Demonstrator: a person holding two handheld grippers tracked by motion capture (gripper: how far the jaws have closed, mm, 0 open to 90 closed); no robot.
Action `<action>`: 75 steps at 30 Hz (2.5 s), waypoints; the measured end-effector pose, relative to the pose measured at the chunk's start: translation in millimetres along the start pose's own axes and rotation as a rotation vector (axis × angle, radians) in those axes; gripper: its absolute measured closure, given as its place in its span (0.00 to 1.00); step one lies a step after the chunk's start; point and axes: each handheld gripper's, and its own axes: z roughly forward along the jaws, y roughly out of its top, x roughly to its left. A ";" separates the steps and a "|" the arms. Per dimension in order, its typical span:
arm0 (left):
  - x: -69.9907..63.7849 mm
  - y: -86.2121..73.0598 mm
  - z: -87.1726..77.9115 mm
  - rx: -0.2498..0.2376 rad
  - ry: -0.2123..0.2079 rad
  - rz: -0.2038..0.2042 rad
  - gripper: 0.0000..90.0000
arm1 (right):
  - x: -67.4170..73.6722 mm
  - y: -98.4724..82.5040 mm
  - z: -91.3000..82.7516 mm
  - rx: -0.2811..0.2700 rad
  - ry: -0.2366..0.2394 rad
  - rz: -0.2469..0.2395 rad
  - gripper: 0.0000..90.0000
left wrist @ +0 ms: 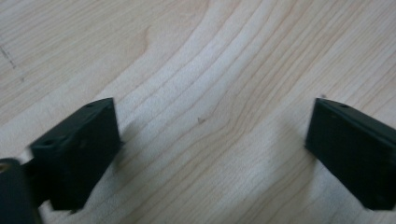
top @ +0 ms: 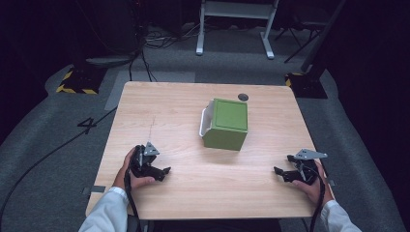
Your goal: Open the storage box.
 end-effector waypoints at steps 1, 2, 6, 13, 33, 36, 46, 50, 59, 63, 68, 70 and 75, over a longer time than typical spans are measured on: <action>-0.1 1.7 -0.6 -0.001 -0.006 -0.005 0.15 | 0.0 0.0 0.0 0.000 0.000 0.000 0.18; -0.1 5.4 -1.7 -0.007 -0.002 -0.009 0.21 | 0.0 0.0 0.0 0.000 0.001 0.000 0.18; 0.0 17.5 -2.5 -0.022 -0.035 -0.001 0.19 | 0.0 0.0 0.0 0.000 0.000 0.000 0.18; 2.6 50.5 -4.0 -0.108 -0.032 -0.009 0.21 | 0.1 0.0 0.0 0.000 0.000 0.000 0.18; 6.2 98.7 2.6 -0.184 -0.020 0.013 0.22 | 0.0 0.0 -0.1 0.000 0.000 0.001 0.18; 5.7 103.6 3.2 -0.202 -0.009 0.020 0.22 | 0.1 0.0 -0.1 0.000 0.000 0.001 0.18; 2.2 120.6 6.2 -0.232 -0.020 0.043 0.24 | 0.0 0.0 0.0 0.000 0.000 0.000 0.18; 1.7 126.8 7.7 -0.237 -0.031 0.049 0.24 | 0.1 -0.1 -0.1 0.000 -0.001 0.001 0.18; 0.8 142.2 14.1 -0.259 -0.040 0.038 0.27 | 0.1 -0.1 -0.1 -0.001 -0.001 0.001 0.18; -0.4 149.9 19.4 -0.257 -0.023 0.041 0.28 | 0.1 -0.1 -0.1 -0.001 -0.001 0.001 0.18; 0.0 158.5 30.6 -0.246 -0.010 0.029 0.29 | 0.1 -0.1 -0.2 0.000 -0.001 0.001 0.18; 1.0 161.8 35.6 -0.240 -0.013 0.018 0.29 | 0.1 -0.2 -0.2 -0.001 -0.001 0.000 0.18; 0.7 166.5 47.6 -0.219 -0.018 0.023 0.30 | 0.0 -0.4 -0.4 -0.001 0.000 0.000 0.18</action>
